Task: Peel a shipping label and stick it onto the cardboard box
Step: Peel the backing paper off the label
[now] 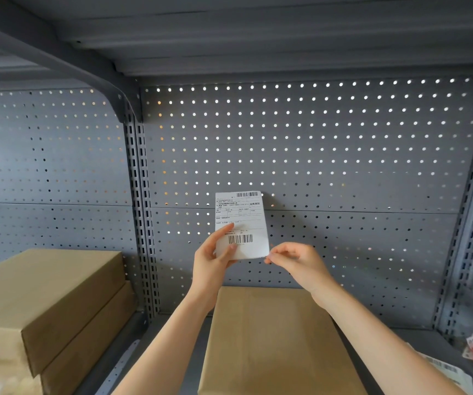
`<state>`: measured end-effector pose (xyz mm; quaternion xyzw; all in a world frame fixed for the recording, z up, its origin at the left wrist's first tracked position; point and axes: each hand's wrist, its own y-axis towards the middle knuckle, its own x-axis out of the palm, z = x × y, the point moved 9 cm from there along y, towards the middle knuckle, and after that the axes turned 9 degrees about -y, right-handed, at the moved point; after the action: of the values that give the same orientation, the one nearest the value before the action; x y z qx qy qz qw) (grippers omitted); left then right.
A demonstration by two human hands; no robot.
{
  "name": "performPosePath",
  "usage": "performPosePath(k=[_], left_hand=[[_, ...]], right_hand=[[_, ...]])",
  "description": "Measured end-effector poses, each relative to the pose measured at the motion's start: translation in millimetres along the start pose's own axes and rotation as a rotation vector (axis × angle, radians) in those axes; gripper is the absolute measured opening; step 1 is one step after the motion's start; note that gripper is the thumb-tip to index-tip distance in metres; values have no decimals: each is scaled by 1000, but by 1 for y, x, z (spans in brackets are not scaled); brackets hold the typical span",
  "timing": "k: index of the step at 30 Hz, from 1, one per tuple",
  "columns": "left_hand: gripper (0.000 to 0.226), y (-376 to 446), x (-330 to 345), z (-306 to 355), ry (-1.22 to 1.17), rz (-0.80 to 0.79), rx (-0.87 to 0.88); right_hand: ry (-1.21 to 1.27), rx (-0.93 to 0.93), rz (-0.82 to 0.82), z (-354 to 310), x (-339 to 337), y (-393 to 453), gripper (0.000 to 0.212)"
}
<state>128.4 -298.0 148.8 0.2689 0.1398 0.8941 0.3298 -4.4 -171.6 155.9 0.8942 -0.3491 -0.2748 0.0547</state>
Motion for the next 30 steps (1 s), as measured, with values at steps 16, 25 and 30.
performPosePath(k=[16, 25, 30], left_hand=[[36, 0, 8, -3, 19, 10, -4], [36, -4, 14, 0, 26, 7, 6], [35, -7, 20, 5, 16, 6, 22]], right_hand=[[-47, -64, -9, -2, -9, -2, 15], [-6, -63, -15, -1, -14, -4, 15], [18, -49, -30, -2, -17, -6, 16]])
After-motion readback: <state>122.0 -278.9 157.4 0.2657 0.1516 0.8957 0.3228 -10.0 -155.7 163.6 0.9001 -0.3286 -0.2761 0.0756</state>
